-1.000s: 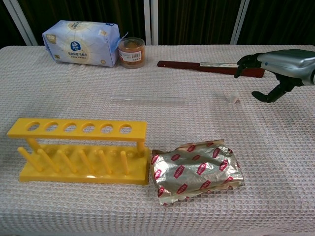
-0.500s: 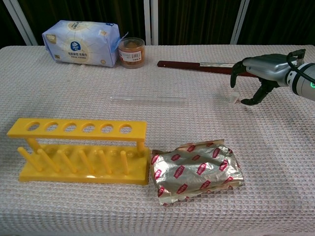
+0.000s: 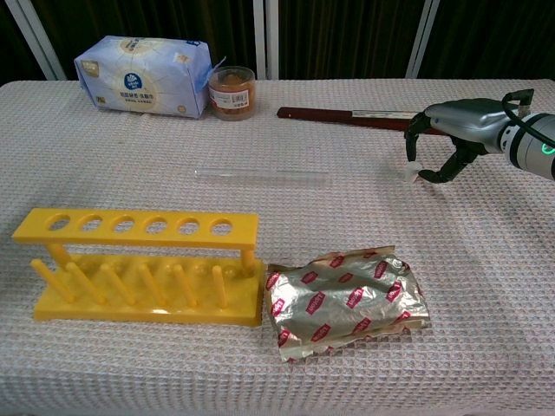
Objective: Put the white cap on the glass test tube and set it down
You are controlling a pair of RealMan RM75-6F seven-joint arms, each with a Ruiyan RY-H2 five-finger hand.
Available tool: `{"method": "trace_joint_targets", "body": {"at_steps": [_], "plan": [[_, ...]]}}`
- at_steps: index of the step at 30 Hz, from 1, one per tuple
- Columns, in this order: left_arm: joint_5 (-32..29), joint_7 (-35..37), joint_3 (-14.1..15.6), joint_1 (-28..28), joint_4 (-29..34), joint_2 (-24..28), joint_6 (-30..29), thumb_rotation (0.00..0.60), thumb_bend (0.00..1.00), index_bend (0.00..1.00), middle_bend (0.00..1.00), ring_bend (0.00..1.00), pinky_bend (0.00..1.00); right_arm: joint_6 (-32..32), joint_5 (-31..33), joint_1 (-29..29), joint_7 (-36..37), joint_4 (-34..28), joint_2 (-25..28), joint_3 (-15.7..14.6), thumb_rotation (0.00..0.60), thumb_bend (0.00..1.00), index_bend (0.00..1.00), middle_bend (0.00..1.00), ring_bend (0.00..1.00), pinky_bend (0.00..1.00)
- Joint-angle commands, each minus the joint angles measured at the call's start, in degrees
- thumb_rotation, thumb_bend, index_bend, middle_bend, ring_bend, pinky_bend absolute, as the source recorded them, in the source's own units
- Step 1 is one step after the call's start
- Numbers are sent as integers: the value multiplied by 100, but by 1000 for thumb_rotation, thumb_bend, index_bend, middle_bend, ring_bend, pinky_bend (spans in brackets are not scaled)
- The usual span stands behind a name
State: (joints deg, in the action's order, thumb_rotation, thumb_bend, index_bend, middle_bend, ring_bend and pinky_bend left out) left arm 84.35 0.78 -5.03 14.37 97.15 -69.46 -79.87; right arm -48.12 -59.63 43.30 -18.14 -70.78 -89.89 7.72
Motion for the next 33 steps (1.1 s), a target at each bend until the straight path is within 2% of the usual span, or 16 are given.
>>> {"method": "trace_joint_targets", "body": {"at_steps": [1,13,18,21,26,30,33], "plan": [[-5,0,-4,4,-2,-1,7,600,118,249,159,125,206,14,-10,-1,10,13,-6,8,600,343,468,207,56,170],[-17,-2,-6,16,-17,18,45,600,119,249,156,125,206,-2,-81,-2,30,61,-43,59,600,444,575,269,92,190],[17,-39,-95,191,107,204,242,600,118,253,156,125,206,-320,-337,-169,321,-403,301,135,600,461,605,294,109,197],[-6,-218,-279,497,327,423,569,600,118,264,168,125,206,-700,-577,-366,555,-992,808,224,600,472,616,303,115,199],[-474,-900,-668,1330,582,456,1608,600,126,305,192,125,206,-1276,-891,-729,788,-1941,1689,317,600,477,625,312,120,199],[-1224,-1642,-907,2090,314,-92,2440,600,162,325,192,125,205,-1482,-976,-947,957,-2309,2120,327,600,479,630,315,123,198],[-1863,-2217,-976,2602,-80,-733,2834,600,203,350,191,125,203,-1532,-966,-1066,1089,-2364,2248,307,600,484,631,315,123,199]]}}
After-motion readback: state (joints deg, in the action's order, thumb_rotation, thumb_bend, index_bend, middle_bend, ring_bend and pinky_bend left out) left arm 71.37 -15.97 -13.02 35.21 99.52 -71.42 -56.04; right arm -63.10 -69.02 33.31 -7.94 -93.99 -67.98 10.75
